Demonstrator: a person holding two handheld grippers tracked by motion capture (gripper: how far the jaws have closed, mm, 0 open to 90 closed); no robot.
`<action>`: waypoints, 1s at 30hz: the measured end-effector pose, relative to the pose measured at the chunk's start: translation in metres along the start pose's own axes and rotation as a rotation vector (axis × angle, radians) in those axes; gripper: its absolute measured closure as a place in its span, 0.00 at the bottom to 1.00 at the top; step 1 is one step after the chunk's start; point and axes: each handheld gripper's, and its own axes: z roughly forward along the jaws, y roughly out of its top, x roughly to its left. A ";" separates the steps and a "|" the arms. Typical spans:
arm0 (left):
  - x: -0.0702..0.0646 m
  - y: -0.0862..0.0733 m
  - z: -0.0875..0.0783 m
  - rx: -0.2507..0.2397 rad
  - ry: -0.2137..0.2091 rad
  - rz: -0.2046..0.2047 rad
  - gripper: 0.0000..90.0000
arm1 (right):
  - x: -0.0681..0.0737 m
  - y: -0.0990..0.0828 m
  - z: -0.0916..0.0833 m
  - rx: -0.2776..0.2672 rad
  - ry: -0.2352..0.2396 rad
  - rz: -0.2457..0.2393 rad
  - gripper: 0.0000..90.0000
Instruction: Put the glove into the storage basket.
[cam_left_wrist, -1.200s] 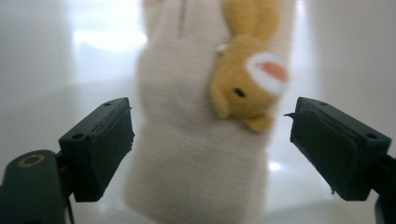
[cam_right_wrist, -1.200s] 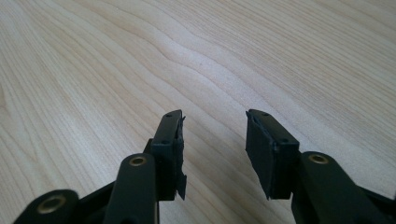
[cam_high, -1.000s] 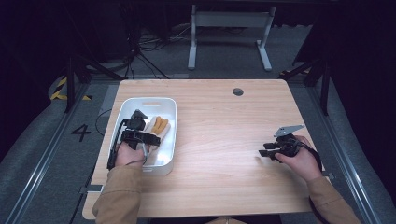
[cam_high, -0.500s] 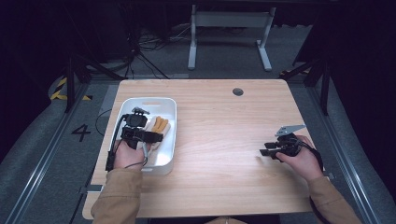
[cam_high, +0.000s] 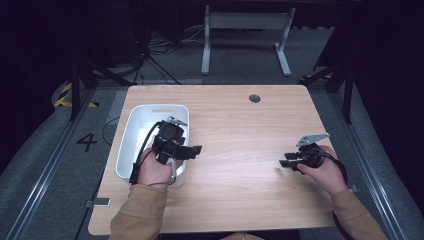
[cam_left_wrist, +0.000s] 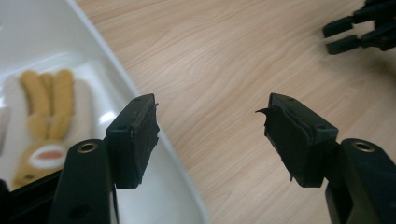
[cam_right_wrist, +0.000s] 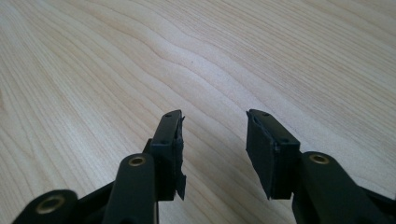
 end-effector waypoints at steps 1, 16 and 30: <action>-0.005 0.001 0.003 -0.002 -0.010 0.011 0.39 | 0.000 -0.001 -0.001 -0.002 0.001 0.002 0.63; -0.046 -0.016 0.087 0.036 -0.177 0.157 0.38 | -0.002 -0.008 -0.006 -0.002 -0.009 0.013 0.63; -0.061 -0.043 0.142 0.119 -0.214 0.227 0.38 | -0.002 -0.009 -0.002 0.002 0.001 0.006 0.63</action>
